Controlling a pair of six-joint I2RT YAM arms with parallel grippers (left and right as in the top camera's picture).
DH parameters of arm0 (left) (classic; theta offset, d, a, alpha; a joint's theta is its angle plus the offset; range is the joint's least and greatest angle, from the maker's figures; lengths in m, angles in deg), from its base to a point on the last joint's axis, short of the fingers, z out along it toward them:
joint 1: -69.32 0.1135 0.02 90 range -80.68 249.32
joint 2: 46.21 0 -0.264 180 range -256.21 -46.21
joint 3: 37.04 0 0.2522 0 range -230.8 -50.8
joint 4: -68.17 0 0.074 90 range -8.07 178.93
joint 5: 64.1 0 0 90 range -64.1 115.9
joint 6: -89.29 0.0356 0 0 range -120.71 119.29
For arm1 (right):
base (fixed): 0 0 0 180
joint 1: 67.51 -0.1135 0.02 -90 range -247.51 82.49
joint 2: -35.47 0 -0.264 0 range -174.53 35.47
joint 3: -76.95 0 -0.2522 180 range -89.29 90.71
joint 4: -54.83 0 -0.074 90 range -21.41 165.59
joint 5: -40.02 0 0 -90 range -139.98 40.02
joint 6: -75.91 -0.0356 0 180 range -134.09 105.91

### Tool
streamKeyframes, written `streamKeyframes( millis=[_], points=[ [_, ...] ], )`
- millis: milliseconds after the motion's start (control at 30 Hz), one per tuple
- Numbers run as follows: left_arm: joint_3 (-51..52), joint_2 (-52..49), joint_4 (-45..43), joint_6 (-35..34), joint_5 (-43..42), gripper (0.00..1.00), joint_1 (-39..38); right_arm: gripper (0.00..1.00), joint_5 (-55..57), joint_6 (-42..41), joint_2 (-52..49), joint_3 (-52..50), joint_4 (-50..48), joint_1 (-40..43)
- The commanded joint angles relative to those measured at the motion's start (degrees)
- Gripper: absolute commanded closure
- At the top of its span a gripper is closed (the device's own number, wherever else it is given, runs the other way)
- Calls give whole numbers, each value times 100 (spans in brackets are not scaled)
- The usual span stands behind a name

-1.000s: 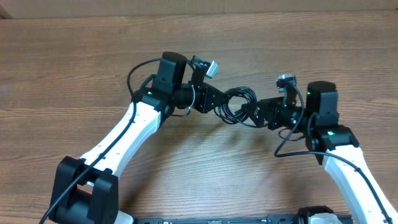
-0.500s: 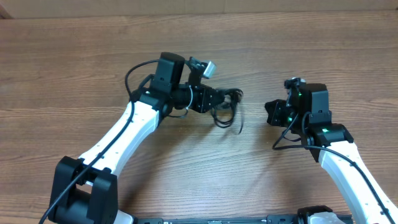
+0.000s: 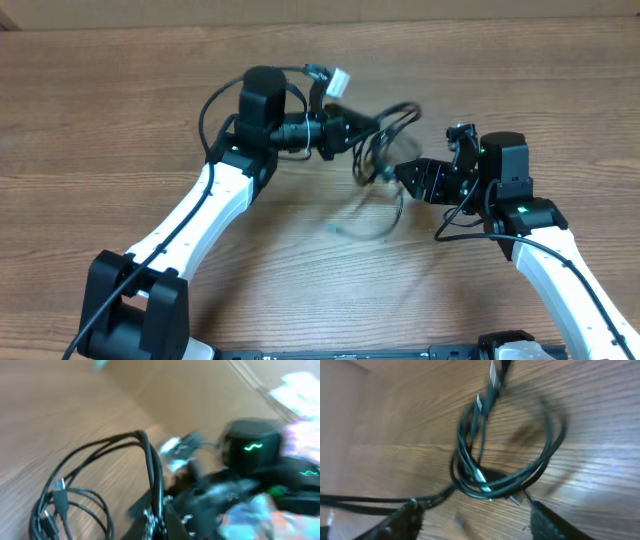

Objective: Untangle cables
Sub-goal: 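Pull the grippers apart to spread the cable loops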

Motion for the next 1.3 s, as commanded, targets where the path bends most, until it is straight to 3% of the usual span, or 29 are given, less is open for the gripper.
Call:
streamKeyframes(
  millis=[0, 200, 367, 533, 600, 667, 767, 1000, 1067, 1167, 1267],
  points=[
    [-103, 46, -1303, -1600, -1049, 96, 26, 29, -131, 35, -9, 136, -101, 9],
    [-103, 46, -3086, -3226, -1290, 96, 24, 39, 358, -15, -66, 136, -739, 9],
    [-94, 46, -2594, -3082, -1563, 96, 24, 30, 367, -396, -118, 136, -1401, 9],
    [-92, 46, -1528, -2247, -1467, 96, 26, 32, 396, -914, -118, 136, -2133, 9],
    [-92, 46, -1285, -2168, -1397, 96, 26, 41, 428, -935, -120, 136, -2253, 9],
    [-92, 46, -1300, -2173, -1394, 96, 26, 44, 592, -935, -120, 136, -2131, 9],
    [-94, 46, -1539, -2310, -1370, 96, 26, 39, 673, -935, -188, 136, -1753, 9],
    [-94, 46, -2481, -2968, -1373, 96, 26, 40, 671, -935, -734, 129, -887, 9],
    [-94, 46, -2544, -3084, -1377, 96, 26, 50, 669, -935, -918, 129, -876, 9],
    [-94, 46, -2562, -3073, -1414, 96, 31, 77, 671, -933, -1169, 129, -898, 9],
    [-92, 46, -2553, -3027, -1425, 96, 79, 82, 706, -927, -1276, 129, -920, 9]
  ],
)
